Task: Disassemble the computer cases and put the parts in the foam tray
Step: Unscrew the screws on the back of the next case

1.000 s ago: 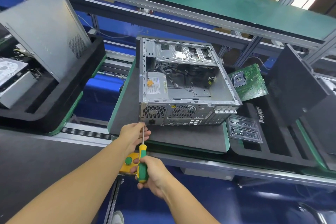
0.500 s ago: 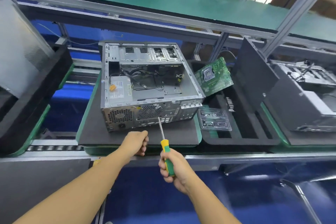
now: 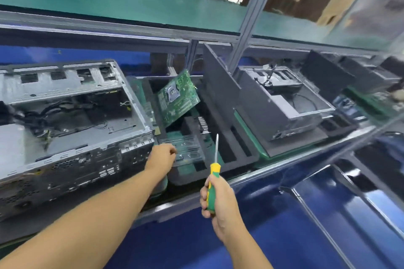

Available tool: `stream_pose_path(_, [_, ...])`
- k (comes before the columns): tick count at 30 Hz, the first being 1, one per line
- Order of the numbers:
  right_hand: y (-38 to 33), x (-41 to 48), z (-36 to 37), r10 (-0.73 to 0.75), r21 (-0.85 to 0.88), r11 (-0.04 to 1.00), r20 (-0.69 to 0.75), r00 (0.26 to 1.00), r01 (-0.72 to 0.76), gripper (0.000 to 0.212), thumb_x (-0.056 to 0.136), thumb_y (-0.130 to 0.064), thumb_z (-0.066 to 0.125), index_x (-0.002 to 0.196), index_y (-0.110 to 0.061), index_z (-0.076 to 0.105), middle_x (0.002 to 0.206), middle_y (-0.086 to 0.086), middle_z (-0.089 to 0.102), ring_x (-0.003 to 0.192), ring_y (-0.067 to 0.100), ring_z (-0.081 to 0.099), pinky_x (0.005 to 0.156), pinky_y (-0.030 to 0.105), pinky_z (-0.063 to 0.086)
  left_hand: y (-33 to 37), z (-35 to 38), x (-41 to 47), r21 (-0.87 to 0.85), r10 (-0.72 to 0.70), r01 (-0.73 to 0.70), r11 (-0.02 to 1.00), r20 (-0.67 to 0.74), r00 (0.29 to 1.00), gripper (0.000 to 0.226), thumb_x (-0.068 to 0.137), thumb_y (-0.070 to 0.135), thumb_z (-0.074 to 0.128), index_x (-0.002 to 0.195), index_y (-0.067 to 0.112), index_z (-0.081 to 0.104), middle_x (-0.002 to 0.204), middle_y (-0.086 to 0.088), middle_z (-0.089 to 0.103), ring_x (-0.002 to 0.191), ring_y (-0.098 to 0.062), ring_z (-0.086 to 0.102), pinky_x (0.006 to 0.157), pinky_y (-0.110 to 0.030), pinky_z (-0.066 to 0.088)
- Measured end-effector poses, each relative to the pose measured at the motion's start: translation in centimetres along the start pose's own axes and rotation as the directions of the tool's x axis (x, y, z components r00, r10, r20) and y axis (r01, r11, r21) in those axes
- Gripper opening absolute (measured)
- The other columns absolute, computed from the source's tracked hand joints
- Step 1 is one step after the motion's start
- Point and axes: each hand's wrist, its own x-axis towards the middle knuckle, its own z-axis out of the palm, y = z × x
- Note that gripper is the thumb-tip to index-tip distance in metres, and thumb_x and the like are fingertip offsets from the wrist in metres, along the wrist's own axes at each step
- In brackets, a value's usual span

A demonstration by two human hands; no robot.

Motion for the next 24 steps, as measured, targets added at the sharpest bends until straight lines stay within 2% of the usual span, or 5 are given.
stream_pose_path(10, [0.1,-0.3,-2.3,-0.021,0.032,0.999,-0.027,0.999,0.022,0.018,0.094,-0.031,0.054,0.08,-0.019,0.052,0.064,0.003,0.05,0.049,0.016,0.042,0.043,0.023,0.028,0.8,1.9,2.2,0.041,-0.07,0.071,0.997,-0.023,0.997,0.041,0.09,-0.009,0.05,0.117,0.013,0.072,0.119,-0.007,0.071,0.109,-0.023,0.067,0.097,-0.031,0.051])
stream_pose_path(14, [0.5,-0.3,0.4,-0.038,0.098,0.995,0.047,0.998,0.033,0.018,0.081,-0.04,0.057,0.075,-0.023,0.056,0.064,0.003,0.049,0.048,0.016,0.041,0.042,0.023,0.026,0.8,0.1,-0.8,-0.163,0.001,0.009,0.987,0.063,0.998,0.023,0.097,0.012,0.056,0.116,0.018,0.068,0.085,0.004,0.076,0.064,-0.008,0.071,0.058,-0.017,0.052])
stream_pose_path(17, [1.4,-0.9,3.6,-0.033,0.168,0.986,0.161,0.986,0.005,0.027,0.086,-0.047,0.055,0.073,-0.025,0.063,0.064,0.003,0.05,0.048,0.015,0.041,0.041,0.022,0.026,-0.3,-2.2,-5.0,-0.245,0.139,-0.092,0.965,0.185,0.973,0.02,0.1,0.018,0.051,0.11,0.026,0.065,0.072,0.006,0.075,0.052,-0.014,0.069,0.049,-0.016,0.048])
stream_pose_path(21, [3.8,-1.8,8.4,-0.009,0.189,0.981,0.271,0.963,-0.044,0.032,0.093,-0.049,0.053,0.079,-0.023,0.067,0.065,0.003,0.051,0.049,0.016,0.043,0.041,0.023,0.029,-4.8,-6.5,-10.0,0.051,0.171,-0.183,0.982,0.175,0.97,0.029,0.094,0.015,0.052,0.114,0.029,0.068,0.089,0.014,0.072,0.071,0.004,0.062,0.072,-0.016,0.047])
stream_pose_path(24, [6.7,-2.7,11.6,-0.017,0.144,0.989,0.324,0.946,-0.031,0.028,0.099,-0.045,0.052,0.091,-0.022,0.067,0.072,0.005,0.056,0.055,0.017,0.049,0.046,0.027,0.039,-8.9,-10.2,-13.3,0.21,0.149,-0.178,0.961,0.146,0.978,0.026,0.097,0.019,0.055,0.118,0.025,0.067,0.107,0.006,0.071,0.097,-0.01,0.062,0.086,-0.021,0.043])
